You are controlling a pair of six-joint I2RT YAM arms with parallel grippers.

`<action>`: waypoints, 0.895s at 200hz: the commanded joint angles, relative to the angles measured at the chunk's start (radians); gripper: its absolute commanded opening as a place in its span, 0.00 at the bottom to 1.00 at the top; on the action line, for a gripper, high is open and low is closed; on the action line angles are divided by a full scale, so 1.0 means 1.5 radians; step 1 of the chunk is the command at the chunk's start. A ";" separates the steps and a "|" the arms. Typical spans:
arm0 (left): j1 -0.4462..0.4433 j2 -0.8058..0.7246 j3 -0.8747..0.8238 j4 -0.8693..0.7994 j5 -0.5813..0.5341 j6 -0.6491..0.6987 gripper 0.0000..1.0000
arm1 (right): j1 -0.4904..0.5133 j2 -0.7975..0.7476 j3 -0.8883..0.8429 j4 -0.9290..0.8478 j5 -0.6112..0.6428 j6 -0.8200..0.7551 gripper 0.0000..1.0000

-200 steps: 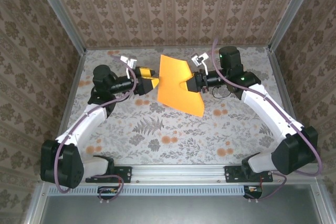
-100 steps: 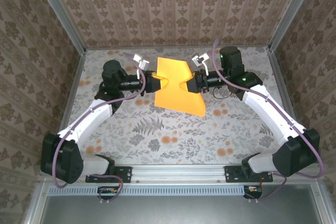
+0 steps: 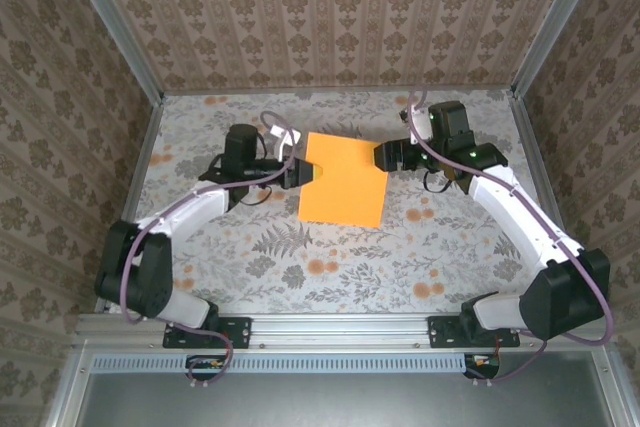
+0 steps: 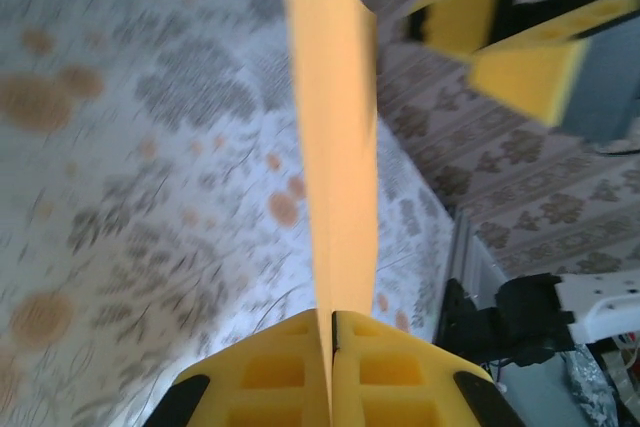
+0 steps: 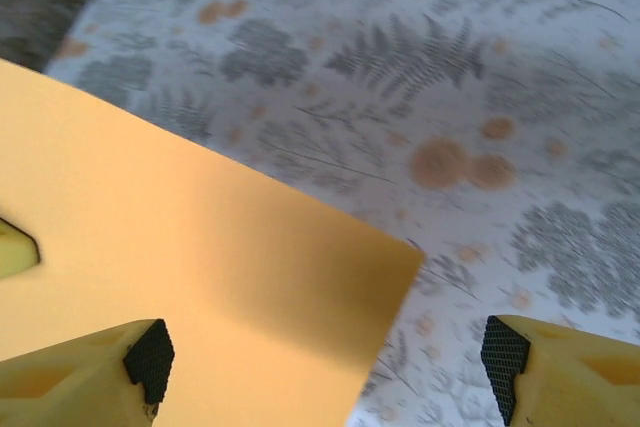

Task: Fold a paper plane with a square sheet of paper (fold left side to right side)
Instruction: Place a square sheet of paper at the center of the table, then hold the square sheet of paper at the center of the table.

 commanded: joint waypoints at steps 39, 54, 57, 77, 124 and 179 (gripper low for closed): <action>-0.008 0.142 -0.030 -0.037 -0.112 -0.030 0.00 | 0.003 0.066 -0.083 0.054 -0.023 0.123 0.59; -0.007 0.167 -0.022 -0.050 -0.122 -0.029 0.00 | 0.015 0.109 -0.096 0.087 -0.058 0.159 0.47; -0.008 0.171 -0.020 -0.055 -0.126 -0.028 0.00 | 0.018 0.119 -0.096 0.092 -0.062 0.166 0.45; -0.008 0.182 -0.009 -0.083 -0.142 -0.027 0.00 | 0.042 0.181 -0.094 0.119 -0.069 0.197 0.33; -0.005 0.172 -0.002 -0.137 -0.179 -0.036 0.00 | 0.080 0.315 -0.063 0.164 -0.060 0.241 0.25; -0.005 0.142 0.004 -0.149 -0.164 -0.051 0.22 | 0.092 0.389 -0.036 0.115 -0.028 0.231 0.24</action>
